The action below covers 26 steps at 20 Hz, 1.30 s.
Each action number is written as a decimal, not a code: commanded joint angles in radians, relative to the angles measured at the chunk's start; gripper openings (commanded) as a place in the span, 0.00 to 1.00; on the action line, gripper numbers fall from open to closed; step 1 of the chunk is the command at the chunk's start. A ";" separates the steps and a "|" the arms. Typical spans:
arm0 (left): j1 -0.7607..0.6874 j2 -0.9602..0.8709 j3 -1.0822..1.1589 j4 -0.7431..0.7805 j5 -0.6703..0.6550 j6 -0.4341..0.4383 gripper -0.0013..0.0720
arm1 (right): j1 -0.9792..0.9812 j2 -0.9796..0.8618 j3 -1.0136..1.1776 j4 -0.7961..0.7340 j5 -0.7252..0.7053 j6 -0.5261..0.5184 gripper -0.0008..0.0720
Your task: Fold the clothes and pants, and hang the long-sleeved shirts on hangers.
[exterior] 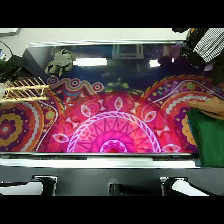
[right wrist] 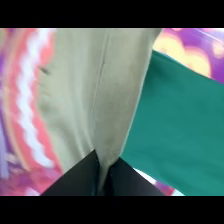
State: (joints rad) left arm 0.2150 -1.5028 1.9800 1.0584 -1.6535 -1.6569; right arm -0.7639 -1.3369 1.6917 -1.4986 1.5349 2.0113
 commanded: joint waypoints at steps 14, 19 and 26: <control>-0.069 0.001 0.000 0.001 -0.007 0.000 0.04 | 0.000 0.044 -0.506 -0.436 0.029 -0.111 0.05; -0.069 0.001 0.000 0.001 -0.008 0.000 0.04 | 0.000 0.043 -0.514 -0.437 -0.015 -0.113 0.06; -0.069 0.001 0.000 0.003 -0.007 0.000 0.04 | 0.001 0.078 -0.432 -0.351 -0.084 -0.090 0.71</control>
State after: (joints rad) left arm 0.1467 -1.5024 1.9800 1.0592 -1.6611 -1.6569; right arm -0.7639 -1.2785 1.2098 -1.9503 1.5192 1.9182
